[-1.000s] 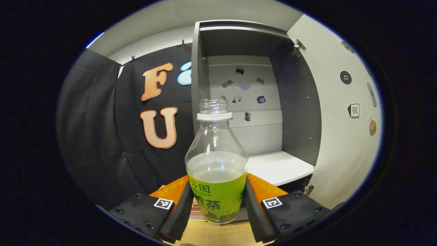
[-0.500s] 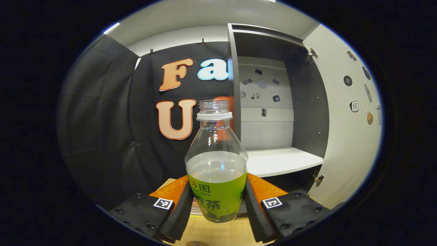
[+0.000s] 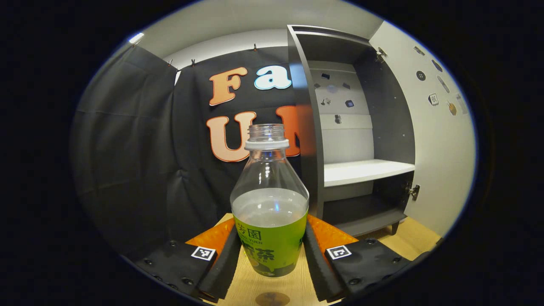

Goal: Open the cabinet door with the right hand, grasp the bottle in the cabinet with the left hand and place it on the coaster, then close the cabinet door with the right hand.

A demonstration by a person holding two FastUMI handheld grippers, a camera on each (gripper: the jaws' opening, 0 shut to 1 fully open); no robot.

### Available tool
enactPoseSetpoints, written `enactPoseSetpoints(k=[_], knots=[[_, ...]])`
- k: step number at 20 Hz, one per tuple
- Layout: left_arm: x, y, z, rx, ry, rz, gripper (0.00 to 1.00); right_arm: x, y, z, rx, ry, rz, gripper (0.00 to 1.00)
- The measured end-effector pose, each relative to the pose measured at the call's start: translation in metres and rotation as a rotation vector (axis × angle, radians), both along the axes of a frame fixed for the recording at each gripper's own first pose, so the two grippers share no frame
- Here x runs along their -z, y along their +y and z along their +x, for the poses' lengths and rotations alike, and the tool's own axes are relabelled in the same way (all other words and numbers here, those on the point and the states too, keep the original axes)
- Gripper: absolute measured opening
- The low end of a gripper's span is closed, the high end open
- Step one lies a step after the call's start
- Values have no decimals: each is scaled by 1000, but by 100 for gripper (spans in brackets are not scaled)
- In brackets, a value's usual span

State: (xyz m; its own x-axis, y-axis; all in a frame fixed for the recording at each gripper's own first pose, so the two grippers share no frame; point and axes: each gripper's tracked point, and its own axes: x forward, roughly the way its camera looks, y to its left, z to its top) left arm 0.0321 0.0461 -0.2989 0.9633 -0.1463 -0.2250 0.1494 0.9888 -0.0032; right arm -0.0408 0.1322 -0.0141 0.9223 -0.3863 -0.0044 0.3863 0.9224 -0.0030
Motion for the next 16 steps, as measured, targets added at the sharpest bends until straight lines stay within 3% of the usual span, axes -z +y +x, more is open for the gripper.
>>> enactPoseSetpoints(k=[11, 16], knots=[[106, 21, -47, -67, 18, 123, 80, -6, -30, -10, 185, 17, -1, 89], [154, 31, -64, -94, 92, 91, 80, -12, -32, -14, 223, 34, -11, 89]])
